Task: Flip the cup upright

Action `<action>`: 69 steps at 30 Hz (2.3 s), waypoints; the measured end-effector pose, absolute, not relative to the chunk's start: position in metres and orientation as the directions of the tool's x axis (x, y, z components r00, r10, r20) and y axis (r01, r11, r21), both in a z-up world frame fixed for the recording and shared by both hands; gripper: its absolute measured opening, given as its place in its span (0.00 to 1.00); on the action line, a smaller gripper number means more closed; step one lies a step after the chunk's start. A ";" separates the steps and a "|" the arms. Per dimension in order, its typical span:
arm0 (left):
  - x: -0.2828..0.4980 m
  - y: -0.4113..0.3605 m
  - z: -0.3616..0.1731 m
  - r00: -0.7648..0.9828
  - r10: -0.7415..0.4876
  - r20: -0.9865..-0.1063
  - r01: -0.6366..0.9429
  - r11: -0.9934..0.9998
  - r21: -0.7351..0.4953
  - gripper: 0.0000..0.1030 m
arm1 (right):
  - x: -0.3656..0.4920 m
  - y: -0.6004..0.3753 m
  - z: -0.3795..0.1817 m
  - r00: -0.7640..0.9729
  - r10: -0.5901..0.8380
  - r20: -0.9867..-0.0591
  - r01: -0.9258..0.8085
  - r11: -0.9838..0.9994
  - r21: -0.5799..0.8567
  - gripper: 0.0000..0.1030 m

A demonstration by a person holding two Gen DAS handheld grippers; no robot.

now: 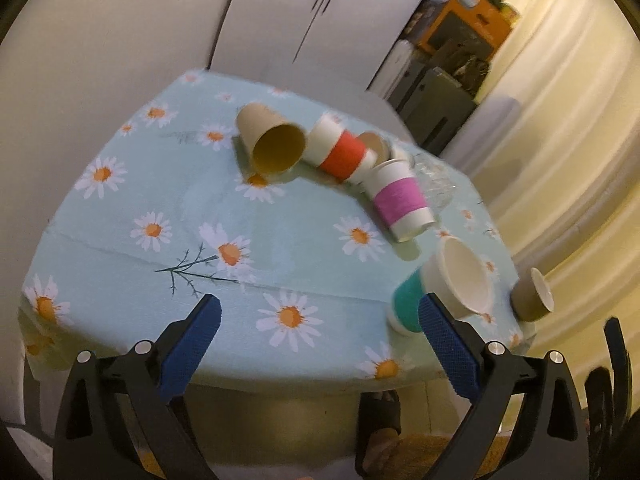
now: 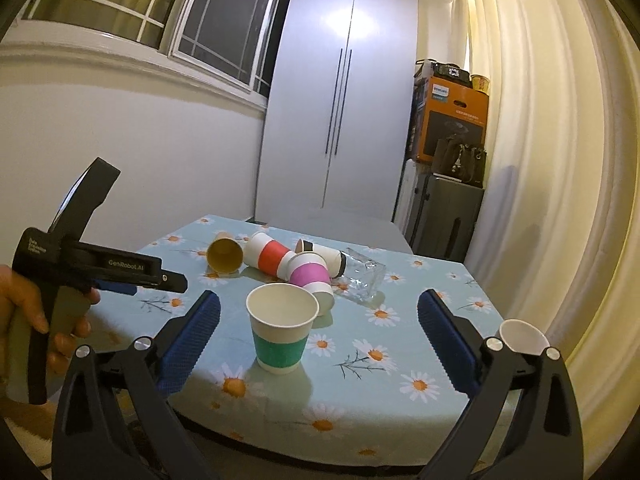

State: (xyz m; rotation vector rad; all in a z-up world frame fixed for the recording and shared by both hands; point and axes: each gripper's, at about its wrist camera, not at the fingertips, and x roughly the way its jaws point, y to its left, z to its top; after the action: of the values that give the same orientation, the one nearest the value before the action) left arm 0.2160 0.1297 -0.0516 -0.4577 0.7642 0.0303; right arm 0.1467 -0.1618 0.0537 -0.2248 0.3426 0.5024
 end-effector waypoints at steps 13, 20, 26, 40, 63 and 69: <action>0.126 0.051 -0.011 0.841 -0.028 -0.540 -0.068 0.985 -0.157 0.93 | 0.121 -0.217 0.085 0.799 0.467 -0.378 -0.533 0.842 -0.087 0.95; 0.080 0.027 -0.002 0.868 -0.071 -0.491 -0.012 0.987 -0.163 0.93 | 0.107 -0.248 0.085 0.795 0.463 -0.392 -0.518 0.854 -0.042 0.95; 0.055 0.019 0.000 0.880 -0.065 -0.471 -0.001 0.990 -0.138 0.93 | 0.089 -0.258 0.084 0.797 0.463 -0.389 -0.514 0.857 -0.032 0.95; 0.019 0.002 -0.005 0.905 -0.083 -0.417 0.053 0.995 -0.084 0.93 | 0.067 -0.258 0.074 0.801 0.456 -0.388 -0.520 0.851 -0.073 0.95; 0.017 0.007 -0.009 0.902 -0.114 -0.417 0.077 0.991 -0.106 0.93 | 0.070 -0.252 0.065 0.785 0.443 -0.434 -0.521 0.851 -0.074 0.95; 0.017 0.005 -0.010 0.900 -0.119 -0.419 0.083 0.991 -0.102 0.93 | 0.071 -0.252 0.065 0.785 0.438 -0.438 -0.515 0.854 -0.070 0.95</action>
State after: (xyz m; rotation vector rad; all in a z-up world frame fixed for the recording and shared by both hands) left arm 0.0172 0.0055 -0.0096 -0.0828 0.4382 -0.1045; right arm 0.0705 -0.2524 0.0648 -0.1904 0.4238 0.5173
